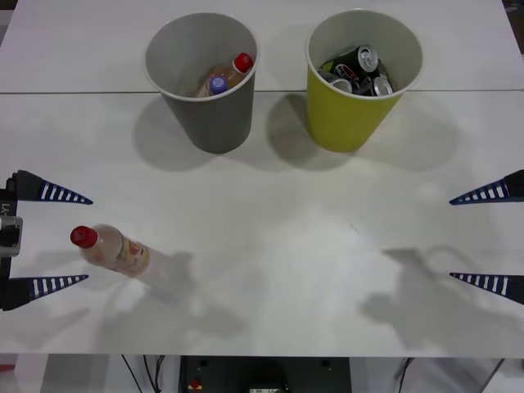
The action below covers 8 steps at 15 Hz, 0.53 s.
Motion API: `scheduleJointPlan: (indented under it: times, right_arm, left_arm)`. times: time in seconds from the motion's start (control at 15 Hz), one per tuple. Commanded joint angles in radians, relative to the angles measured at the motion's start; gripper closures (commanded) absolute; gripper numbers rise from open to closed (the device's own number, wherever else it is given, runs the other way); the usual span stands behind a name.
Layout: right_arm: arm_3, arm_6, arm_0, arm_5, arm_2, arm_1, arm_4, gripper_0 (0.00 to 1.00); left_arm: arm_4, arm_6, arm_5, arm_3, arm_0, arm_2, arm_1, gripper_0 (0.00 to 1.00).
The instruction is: Put the can into the green bin and the plastic bottle into the gray bin
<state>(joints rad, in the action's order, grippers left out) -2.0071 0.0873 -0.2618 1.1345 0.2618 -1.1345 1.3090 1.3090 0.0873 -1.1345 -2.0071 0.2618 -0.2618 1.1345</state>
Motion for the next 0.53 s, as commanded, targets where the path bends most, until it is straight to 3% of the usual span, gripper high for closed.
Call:
scheduleJointPlan:
  times: [0.07, 0.27, 0.53]
  right_arm:
    - [0.000, 0.000, 0.000, 0.000, 0.000, 0.000, 0.000, 0.00]
    - [0.000, 0.000, 0.000, 0.000, 0.000, 0.000, 0.000, 0.00]
    - [0.000, 0.000, 0.000, 0.000, 0.000, 0.000, 0.000, 0.00]
  left_arm:
    - [0.000, 0.000, 0.000, 0.000, 0.000, 0.000, 0.000, 0.00]
    - [0.013, 0.000, -0.016, 0.056, 0.005, 0.024, -0.004, 0.00]
    - [-0.039, 0.008, -0.080, 0.131, -0.032, 0.026, -0.005, 0.00]
